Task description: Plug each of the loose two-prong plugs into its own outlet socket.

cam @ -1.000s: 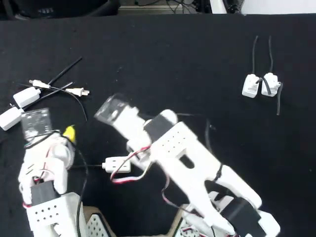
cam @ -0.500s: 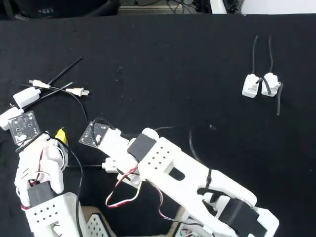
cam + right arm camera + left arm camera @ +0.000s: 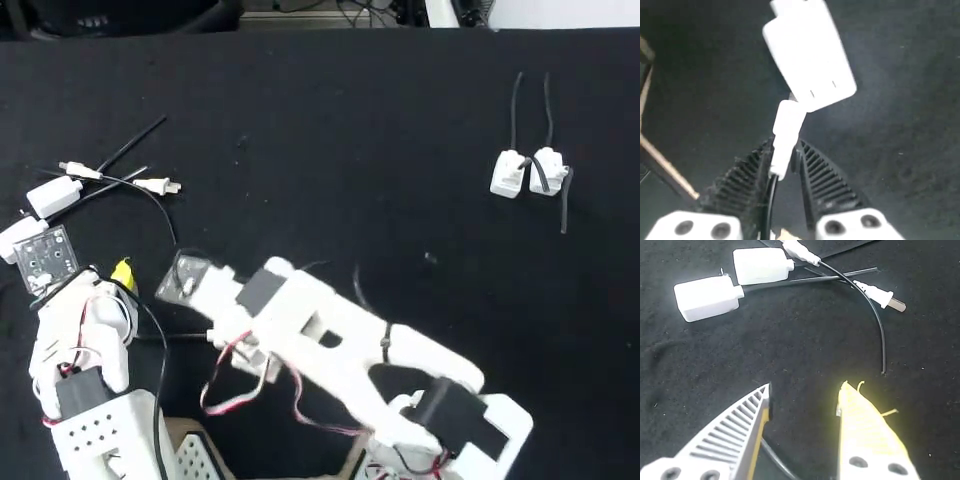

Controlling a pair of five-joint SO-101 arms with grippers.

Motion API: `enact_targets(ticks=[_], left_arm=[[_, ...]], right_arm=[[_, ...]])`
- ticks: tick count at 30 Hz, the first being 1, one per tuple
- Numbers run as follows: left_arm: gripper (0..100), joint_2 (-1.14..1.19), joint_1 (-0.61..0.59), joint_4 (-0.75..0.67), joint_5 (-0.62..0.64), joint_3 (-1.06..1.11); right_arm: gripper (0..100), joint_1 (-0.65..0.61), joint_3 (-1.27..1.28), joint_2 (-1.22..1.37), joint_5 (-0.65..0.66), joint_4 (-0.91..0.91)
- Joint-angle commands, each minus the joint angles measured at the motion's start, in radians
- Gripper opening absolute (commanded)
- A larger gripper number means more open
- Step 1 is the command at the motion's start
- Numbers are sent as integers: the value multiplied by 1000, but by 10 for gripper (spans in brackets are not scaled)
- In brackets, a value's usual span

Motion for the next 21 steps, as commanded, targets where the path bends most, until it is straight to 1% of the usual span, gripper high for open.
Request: enact_targets(ticks=[1, 5, 10, 21], left_arm=[[224, -9, -13, 5, 5, -19], [224, -9, -13, 5, 5, -19], [224, -9, -13, 5, 3, -16], [224, -9, -5, 6, -2, -12]], right_arm=[[11, 84, -68, 4, -2, -28], [11, 124, -97, 8, -2, -31], [11, 166, -102, 10, -2, -92], [11, 250, -125, 10, 32, -91]])
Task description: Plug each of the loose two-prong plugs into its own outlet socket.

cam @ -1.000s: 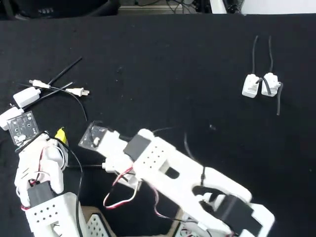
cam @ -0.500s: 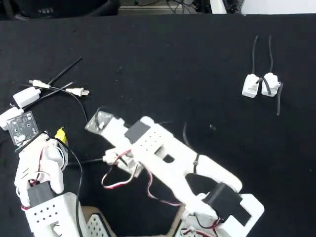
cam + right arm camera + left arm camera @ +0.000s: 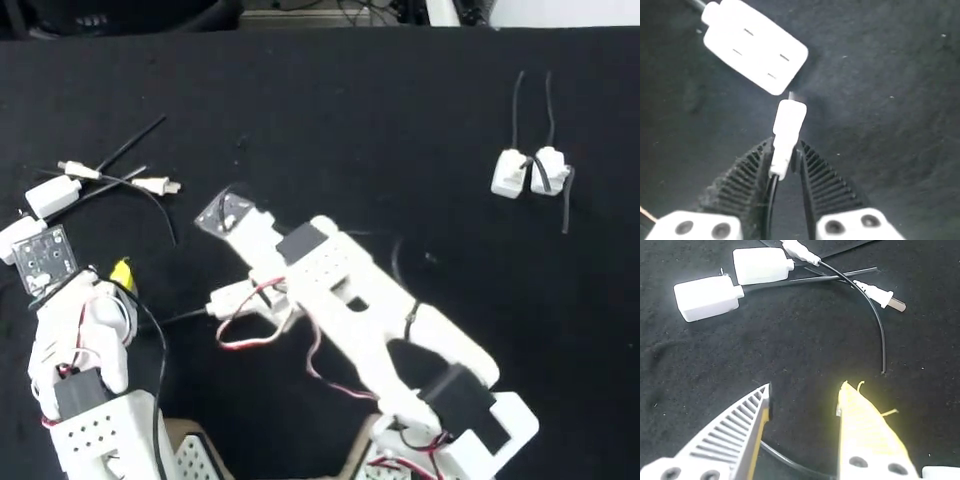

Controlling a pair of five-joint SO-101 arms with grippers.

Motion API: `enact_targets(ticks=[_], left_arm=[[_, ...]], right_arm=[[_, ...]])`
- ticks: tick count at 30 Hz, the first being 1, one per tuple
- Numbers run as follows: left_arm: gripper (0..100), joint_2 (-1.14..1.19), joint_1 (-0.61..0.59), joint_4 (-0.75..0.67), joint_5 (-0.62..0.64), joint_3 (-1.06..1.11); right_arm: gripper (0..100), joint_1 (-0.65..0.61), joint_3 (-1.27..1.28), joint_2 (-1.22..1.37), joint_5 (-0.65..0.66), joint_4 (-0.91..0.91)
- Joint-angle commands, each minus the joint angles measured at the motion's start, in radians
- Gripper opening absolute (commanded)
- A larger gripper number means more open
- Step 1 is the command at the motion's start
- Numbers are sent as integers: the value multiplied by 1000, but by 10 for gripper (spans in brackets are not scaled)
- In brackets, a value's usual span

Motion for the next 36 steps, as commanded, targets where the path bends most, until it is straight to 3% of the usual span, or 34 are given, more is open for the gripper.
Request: enact_targets(ticks=[1, 8, 20, 29, 36], left_arm=[[224, -9, -5, 6, -2, -12], [224, -9, -5, 6, -2, -10], [224, -9, -7, 8, -2, -10], [224, -9, -5, 31, -2, -19], [225, -9, -5, 35, -2, -19]], right_arm=[[11, 26, -77, -4, 8, 2], [11, -63, -113, -4, 0, 153], [11, -91, -107, -2, -64, 8], [11, -3, -136, 1, -58, -29], [11, 11, -410, 185, -66, 186]])
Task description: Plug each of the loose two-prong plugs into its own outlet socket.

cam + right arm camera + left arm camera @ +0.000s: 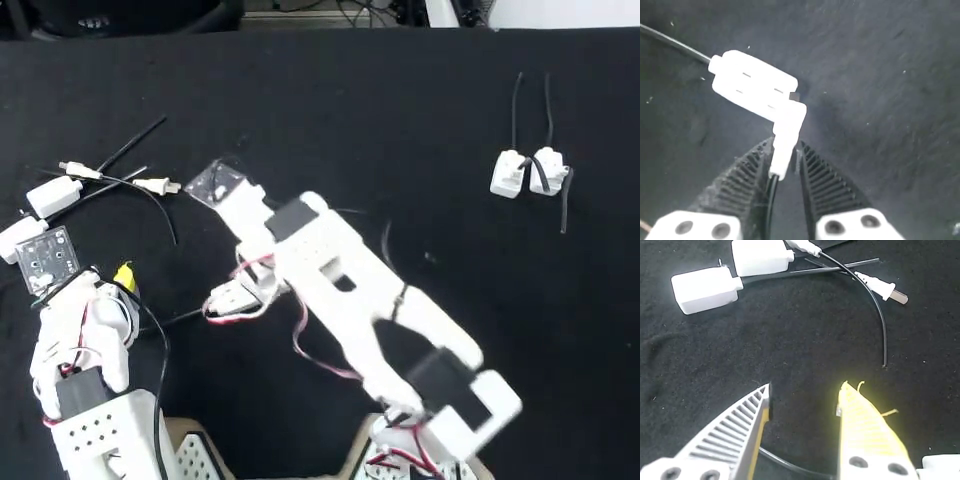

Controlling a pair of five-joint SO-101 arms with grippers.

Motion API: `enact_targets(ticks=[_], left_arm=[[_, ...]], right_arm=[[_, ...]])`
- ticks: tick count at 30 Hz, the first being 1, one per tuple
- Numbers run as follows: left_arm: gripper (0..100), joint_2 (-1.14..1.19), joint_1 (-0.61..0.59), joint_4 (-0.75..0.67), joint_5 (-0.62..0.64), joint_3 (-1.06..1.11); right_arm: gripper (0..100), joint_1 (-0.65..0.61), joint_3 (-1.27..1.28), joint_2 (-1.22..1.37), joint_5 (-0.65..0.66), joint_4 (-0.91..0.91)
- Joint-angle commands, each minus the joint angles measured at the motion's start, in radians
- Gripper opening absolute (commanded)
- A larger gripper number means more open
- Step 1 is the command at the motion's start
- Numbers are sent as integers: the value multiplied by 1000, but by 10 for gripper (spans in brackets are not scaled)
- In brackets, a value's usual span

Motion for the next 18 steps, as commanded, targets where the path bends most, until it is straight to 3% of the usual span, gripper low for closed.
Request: enact_targets(ticks=[1, 9, 14, 18], left_arm=[[225, -9, -5, 8, -2, -19], [226, -9, -18, 71, -35, -50], [224, -9, -120, 84, -152, -88], [224, -9, -91, 84, -155, -42]], right_arm=[[11, 15, -209, 87, -12, 146], [11, -11, -440, 223, -84, 365], [11, -57, -458, 265, -146, 333], [11, -87, -463, 292, -196, 310]])
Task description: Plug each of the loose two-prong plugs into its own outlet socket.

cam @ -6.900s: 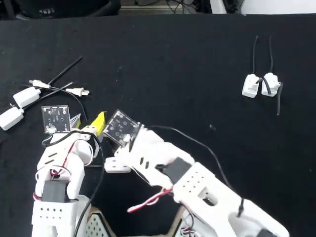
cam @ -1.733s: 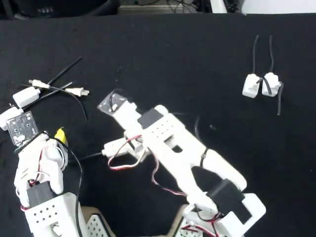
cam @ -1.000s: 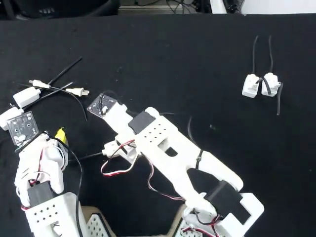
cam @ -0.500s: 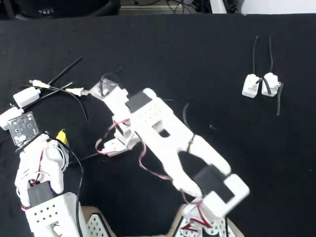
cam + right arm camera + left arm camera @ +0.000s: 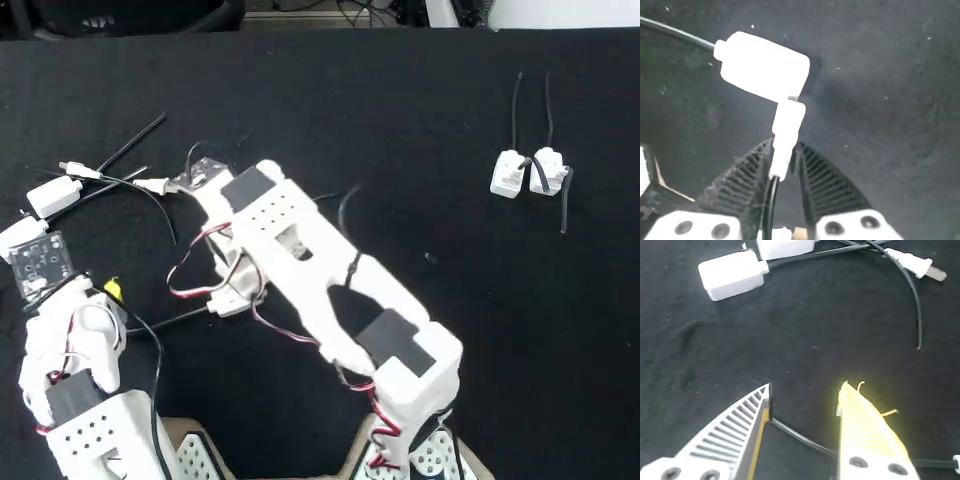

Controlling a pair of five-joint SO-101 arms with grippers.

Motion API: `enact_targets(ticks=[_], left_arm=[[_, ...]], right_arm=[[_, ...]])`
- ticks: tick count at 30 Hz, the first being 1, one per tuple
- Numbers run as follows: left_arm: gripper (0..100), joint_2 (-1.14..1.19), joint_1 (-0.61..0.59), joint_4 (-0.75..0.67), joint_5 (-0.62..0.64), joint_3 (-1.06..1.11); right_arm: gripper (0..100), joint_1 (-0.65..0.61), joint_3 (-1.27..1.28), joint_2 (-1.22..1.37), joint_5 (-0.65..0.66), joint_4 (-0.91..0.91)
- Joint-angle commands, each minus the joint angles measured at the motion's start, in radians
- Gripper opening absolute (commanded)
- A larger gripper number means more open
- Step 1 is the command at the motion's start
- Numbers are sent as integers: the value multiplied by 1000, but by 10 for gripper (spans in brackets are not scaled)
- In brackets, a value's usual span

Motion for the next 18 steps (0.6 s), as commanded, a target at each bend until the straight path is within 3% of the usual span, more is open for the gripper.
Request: enact_targets(ticks=[1, 12, 18], left_arm=[[224, -9, 33, 3, -14, -10], [224, -9, 82, 11, -14, -1], [224, -9, 76, 6, -14, -1]], right_arm=[[11, -35, -56, 1, -44, -25], [11, -26, -76, 10, -63, -64], [11, 25, -81, 10, -161, -44]])
